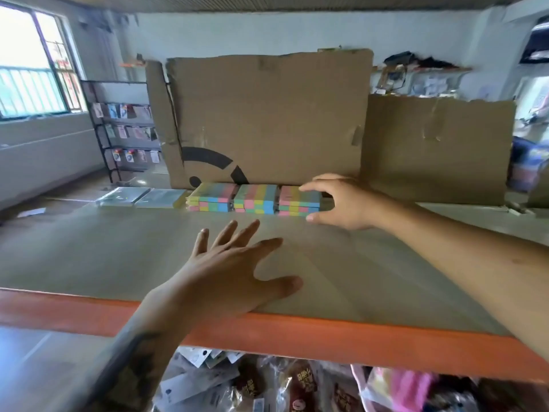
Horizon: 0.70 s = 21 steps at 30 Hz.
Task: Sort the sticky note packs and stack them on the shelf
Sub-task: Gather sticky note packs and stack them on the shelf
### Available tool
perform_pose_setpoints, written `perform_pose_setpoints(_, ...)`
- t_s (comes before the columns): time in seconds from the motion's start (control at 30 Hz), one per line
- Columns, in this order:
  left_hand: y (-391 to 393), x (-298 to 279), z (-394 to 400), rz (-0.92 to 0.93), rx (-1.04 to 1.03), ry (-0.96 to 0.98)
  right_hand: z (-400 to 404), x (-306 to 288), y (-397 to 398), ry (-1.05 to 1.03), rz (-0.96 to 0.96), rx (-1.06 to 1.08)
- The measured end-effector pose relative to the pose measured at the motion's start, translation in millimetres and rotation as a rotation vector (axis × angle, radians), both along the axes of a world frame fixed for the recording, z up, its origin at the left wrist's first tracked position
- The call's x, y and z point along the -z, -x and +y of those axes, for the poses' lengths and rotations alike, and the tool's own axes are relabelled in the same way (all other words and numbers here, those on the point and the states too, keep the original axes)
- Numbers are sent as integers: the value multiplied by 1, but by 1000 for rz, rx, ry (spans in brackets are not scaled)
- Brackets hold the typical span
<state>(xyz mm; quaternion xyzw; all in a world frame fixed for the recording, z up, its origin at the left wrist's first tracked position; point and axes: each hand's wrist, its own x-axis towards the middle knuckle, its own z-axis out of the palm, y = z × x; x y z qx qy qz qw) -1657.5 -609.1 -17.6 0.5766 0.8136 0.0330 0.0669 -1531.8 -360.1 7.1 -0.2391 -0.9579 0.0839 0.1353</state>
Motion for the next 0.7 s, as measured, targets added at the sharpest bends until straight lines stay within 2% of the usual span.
perform_pose_setpoints(0.23,-53,-3,33,102,75,-88,1,1,-123,-91,-74,-29)
perform_pose_setpoints(0.47,-187,-5,115,-26,186,-102,51,-4,-290,-123,-95,61)
perform_pose_setpoints(0.7,-317,-26,217,-44,312,-105,110,-35,-434,-160,-103,218)
